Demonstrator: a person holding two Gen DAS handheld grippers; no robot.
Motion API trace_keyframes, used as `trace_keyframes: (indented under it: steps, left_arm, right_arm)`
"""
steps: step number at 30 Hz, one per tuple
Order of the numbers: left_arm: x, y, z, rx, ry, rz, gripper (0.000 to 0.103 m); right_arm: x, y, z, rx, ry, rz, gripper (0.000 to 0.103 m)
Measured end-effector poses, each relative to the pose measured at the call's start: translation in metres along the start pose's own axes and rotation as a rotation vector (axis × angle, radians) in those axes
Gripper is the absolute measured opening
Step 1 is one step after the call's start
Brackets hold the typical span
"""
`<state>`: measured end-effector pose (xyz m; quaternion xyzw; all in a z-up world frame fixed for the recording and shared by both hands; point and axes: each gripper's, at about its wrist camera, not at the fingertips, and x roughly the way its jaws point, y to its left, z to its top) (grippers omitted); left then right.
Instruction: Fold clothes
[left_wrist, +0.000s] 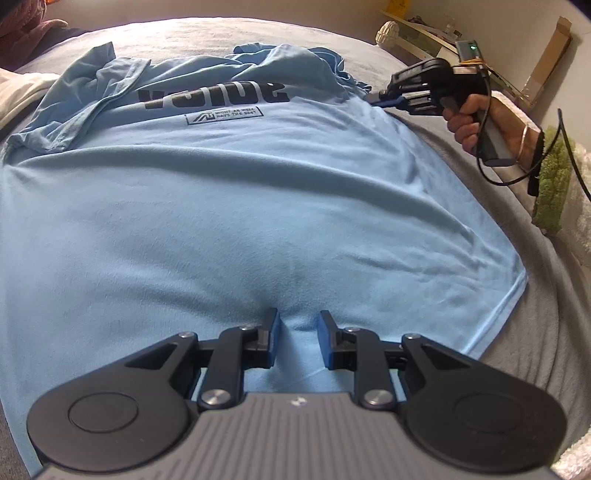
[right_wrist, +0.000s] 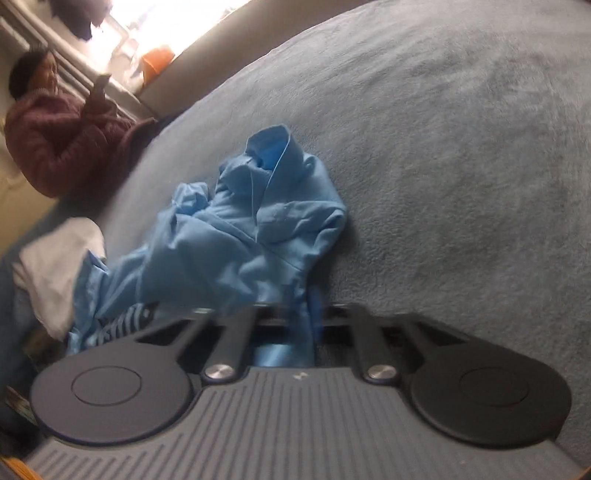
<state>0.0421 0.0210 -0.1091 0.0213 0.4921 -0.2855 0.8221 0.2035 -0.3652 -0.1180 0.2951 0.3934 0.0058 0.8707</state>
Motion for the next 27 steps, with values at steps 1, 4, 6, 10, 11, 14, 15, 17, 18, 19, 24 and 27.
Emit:
trace_keyframes:
  steps: [1, 4, 6, 10, 11, 14, 15, 17, 18, 19, 24, 27]
  left_arm:
    - [0.0, -0.001, -0.001, 0.004, -0.001, 0.002, 0.024]
    - [0.0, -0.001, -0.002, 0.013, -0.005, 0.006, 0.024]
    - [-0.001, -0.001, -0.003, 0.015, -0.007, 0.006, 0.024]
    - [-0.001, 0.001, -0.004, 0.014, -0.011, 0.001, 0.024]
    - [-0.001, 0.001, -0.004, 0.014, -0.012, 0.0, 0.024]
    - [-0.001, 0.002, -0.005, 0.012, -0.016, -0.004, 0.024]
    - [-0.002, 0.003, -0.005, 0.01, -0.018, -0.007, 0.024]
    - [-0.003, 0.004, -0.005, 0.003, -0.021, -0.013, 0.024]
    - [-0.003, 0.005, -0.005, -0.001, -0.023, -0.018, 0.024]
    - [-0.003, 0.006, -0.005, -0.004, -0.024, -0.022, 0.024]
    - [-0.004, 0.012, -0.006, -0.042, -0.029, -0.049, 0.024]
    - [-0.005, 0.016, -0.006, -0.073, -0.029, -0.065, 0.024]
  right_arm:
    - [-0.004, 0.003, -0.001, -0.009, -0.024, -0.018, 0.001]
    - [-0.026, 0.001, -0.005, -0.006, -0.117, -0.088, 0.001]
    - [-0.024, -0.005, -0.007, 0.006, -0.122, -0.125, 0.001]
    - [-0.029, -0.017, -0.011, 0.066, -0.132, -0.109, 0.005]
    - [-0.038, -0.019, -0.013, 0.088, -0.142, -0.103, 0.007]
    - [-0.076, -0.027, -0.031, 0.122, -0.126, -0.085, 0.015]
    - [-0.086, -0.029, -0.039, 0.128, -0.103, -0.069, 0.016]
    - [-0.107, -0.031, -0.061, 0.13, -0.049, -0.049, 0.019]
    - [-0.117, -0.032, -0.074, 0.128, -0.019, -0.043, 0.02]
    - [-0.127, -0.031, -0.087, 0.125, 0.01, -0.039, 0.021]
    - [-0.158, -0.028, -0.153, 0.164, 0.094, -0.039, 0.025]
    - [-0.167, -0.031, -0.178, 0.212, 0.087, -0.017, 0.025]
